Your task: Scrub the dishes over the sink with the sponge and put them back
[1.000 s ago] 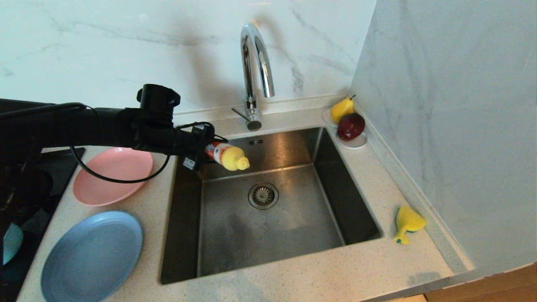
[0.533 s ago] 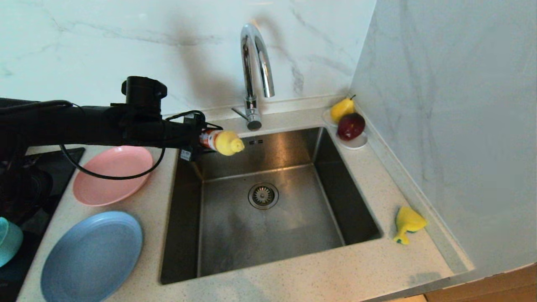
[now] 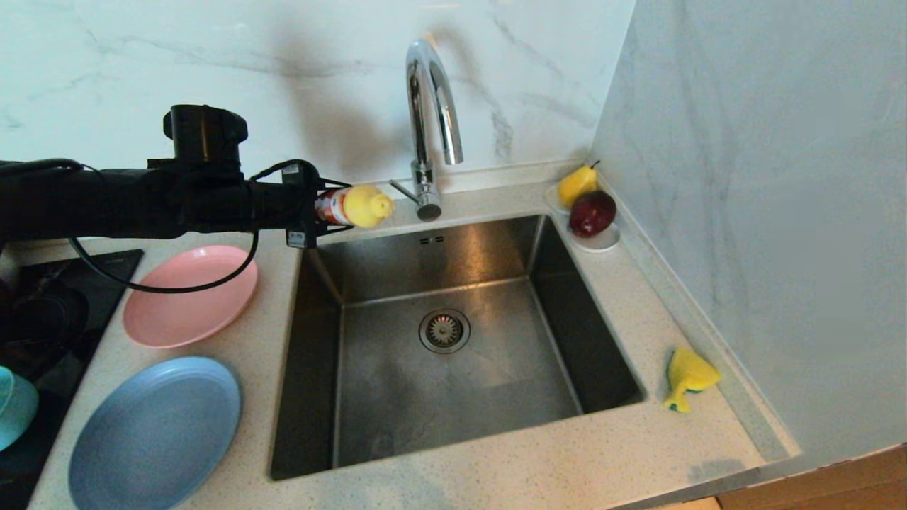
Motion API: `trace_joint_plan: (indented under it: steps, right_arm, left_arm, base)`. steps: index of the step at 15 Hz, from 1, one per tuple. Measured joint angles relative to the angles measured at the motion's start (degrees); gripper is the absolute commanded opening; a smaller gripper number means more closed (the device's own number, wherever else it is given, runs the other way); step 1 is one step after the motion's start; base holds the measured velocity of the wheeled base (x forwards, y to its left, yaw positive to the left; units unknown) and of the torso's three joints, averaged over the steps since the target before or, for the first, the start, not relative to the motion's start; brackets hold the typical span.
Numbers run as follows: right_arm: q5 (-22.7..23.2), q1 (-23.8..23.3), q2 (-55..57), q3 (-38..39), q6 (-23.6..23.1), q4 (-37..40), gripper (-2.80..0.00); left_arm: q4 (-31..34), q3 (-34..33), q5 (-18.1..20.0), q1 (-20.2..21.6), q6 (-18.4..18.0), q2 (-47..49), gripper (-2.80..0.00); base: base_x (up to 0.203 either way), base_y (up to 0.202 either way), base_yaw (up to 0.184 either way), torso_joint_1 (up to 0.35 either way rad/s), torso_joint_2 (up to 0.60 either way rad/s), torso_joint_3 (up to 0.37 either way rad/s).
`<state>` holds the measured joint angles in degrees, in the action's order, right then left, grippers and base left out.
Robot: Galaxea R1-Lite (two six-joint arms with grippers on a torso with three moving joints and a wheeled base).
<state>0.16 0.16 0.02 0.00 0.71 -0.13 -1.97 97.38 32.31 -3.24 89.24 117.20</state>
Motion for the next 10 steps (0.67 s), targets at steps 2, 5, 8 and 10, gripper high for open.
trace_joint_plan:
  steps: [2, 5, 8, 10]
  right_arm:
    - [0.00, 0.00, 0.00, 0.00, 0.00, 0.00, -2.80]
    - [-0.02, 0.00, 0.00, 0.00, 0.00, -0.01, -2.80]
    - [0.00, 0.00, 0.00, 0.00, -0.02, 0.00, -2.80]
    - [0.00, 0.00, 0.00, 0.00, 0.00, 0.00, -2.80]
  left_arm:
    - [-2.67, -0.68, 1.14, 0.90, 2.20, -0.51, -2.80]
    - [-6.04, -1.63, 3.17, 2.86, 4.72, -1.12, -2.80]
    - [-11.20, -2.77, 4.11, 4.72, 8.28, -1.51, -2.80]
    - [-16.65, -4.93, 4.76, 5.90, 11.15, -2.02, -2.80]
  base:
    - [0.000, 0.000, 0.000, 0.000, 0.00, 0.000]
    - [0.000, 0.000, 0.000, 0.000, 0.00, 0.000]
    - [0.000, 0.000, 0.000, 0.000, 0.00, 0.000]
    - [0.000, 0.000, 0.000, 0.000, 0.00, 0.000]
